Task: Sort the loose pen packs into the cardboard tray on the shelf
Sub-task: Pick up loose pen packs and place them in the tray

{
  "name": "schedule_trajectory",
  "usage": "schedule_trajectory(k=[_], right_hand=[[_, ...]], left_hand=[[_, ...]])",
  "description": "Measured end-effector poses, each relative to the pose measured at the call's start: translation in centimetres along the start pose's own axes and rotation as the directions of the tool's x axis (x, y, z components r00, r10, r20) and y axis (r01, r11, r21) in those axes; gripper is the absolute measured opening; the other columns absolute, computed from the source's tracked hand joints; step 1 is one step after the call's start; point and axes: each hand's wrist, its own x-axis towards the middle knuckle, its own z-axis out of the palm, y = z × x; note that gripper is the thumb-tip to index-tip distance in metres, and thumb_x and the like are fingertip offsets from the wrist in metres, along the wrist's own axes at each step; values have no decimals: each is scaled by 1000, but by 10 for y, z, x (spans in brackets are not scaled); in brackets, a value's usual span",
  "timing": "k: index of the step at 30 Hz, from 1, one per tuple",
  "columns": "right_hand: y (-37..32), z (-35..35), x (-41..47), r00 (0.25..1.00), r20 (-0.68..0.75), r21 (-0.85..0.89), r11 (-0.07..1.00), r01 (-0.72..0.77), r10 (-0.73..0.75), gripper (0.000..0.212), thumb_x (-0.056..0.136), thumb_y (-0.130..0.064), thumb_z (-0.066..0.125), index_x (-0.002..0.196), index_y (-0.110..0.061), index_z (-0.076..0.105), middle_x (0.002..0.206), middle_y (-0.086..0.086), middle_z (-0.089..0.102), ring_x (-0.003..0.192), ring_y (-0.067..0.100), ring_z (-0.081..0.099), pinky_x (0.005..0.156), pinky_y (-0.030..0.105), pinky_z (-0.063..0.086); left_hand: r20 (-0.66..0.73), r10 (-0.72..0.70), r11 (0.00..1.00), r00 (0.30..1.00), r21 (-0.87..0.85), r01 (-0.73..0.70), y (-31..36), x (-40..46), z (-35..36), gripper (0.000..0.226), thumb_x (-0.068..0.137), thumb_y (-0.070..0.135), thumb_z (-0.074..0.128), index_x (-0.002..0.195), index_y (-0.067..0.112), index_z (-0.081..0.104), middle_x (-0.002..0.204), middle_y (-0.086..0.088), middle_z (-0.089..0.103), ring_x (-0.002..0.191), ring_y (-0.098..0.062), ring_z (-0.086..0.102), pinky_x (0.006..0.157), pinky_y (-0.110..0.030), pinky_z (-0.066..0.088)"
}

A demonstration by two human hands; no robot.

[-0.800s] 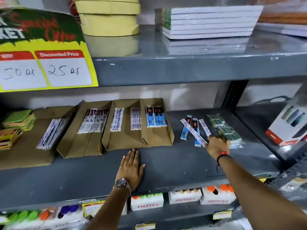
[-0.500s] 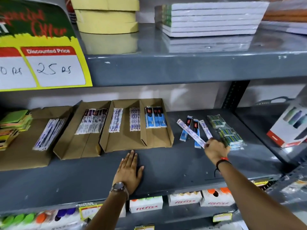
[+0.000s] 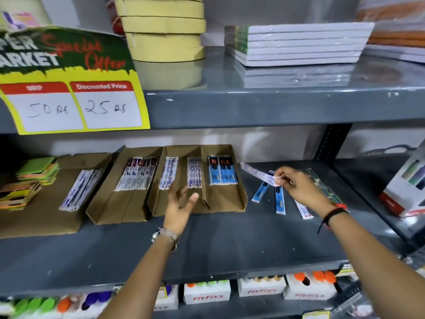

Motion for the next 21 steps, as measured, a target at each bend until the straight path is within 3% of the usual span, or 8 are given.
schedule_trajectory(k=[2, 6, 8, 12, 14, 16, 18, 21], right_hand=[[-17, 0, 2, 996, 78, 96, 995, 31, -39, 22, 90, -3, 55, 79, -23, 54, 81, -4, 60, 82, 14, 55, 79, 28, 43], [-41, -3, 4, 972, 201, 228, 971, 71, -118, 37, 90, 3, 51, 74, -31, 51, 73, -10, 57, 72, 3, 53, 67, 1, 41], [-45, -6, 5, 964, 224, 261, 962, 79, -141, 36, 91, 4, 50, 75, -28, 51, 72, -7, 57, 71, 4, 54, 68, 5, 42], [-46, -10, 8, 965, 228, 298, 953, 55, -126, 31, 92, 4, 49, 76, -24, 51, 73, -3, 56, 61, -11, 55, 60, 1, 41], [-45, -9, 9, 969, 226, 237, 970, 48, -104, 23, 91, 2, 51, 83, -19, 56, 77, 2, 58, 65, -5, 54, 58, -2, 40], [-41, -6, 12, 977, 197, 83, 994, 67, -83, 17, 90, -2, 55, 99, -11, 65, 82, 2, 62, 73, 7, 56, 67, 3, 42], [-39, -1, 13, 979, 187, -98, 991, 96, -76, 21, 89, -8, 58, 107, -12, 69, 86, 2, 68, 79, 13, 58, 71, 16, 44], [-41, 9, 12, 975, 212, -144, 985, 97, -65, 17, 87, -13, 62, 100, -10, 72, 87, 6, 72, 75, 10, 60, 61, 9, 43]], left_hand=[[38, -58, 997, 998, -55, 60, 16, 9, 0, 58, 87, 12, 53, 136, 14, 23, 138, -15, 44, 127, -23, 42, 99, -25, 30], [57, -119, 988, 991, -96, 124, 39, 17, -2, 52, 88, 14, 53, 134, 12, 29, 132, -8, 47, 120, -17, 45, 101, -25, 27], [94, -130, 975, 987, -167, 144, 46, 18, -4, 44, 87, 7, 52, 129, 8, 38, 127, -10, 50, 119, -21, 47, 107, -30, 32], [98, -78, 975, 992, -201, 97, 52, 21, -10, 28, 83, -6, 52, 111, -3, 53, 92, -7, 57, 83, -16, 58, 70, -17, 55], [88, -74, 980, 993, -177, 89, 51, 24, -10, 14, 82, -7, 53, 88, 5, 59, 77, -2, 54, 70, -13, 55, 59, -13, 54], [91, -72, 984, 993, -156, 86, 48, 26, -11, 21, 82, -7, 54, 71, 12, 55, 72, -2, 54, 65, -12, 56, 56, -12, 55], [94, -78, 985, 992, -147, 92, 44, 28, -11, 23, 81, -7, 55, 69, 12, 54, 71, -3, 55, 59, -8, 58, 56, -12, 55], [90, -81, 980, 993, -173, 96, 43, 30, -11, 22, 80, -7, 56, 67, 10, 55, 71, -6, 57, 50, -3, 61, 55, -12, 55]])
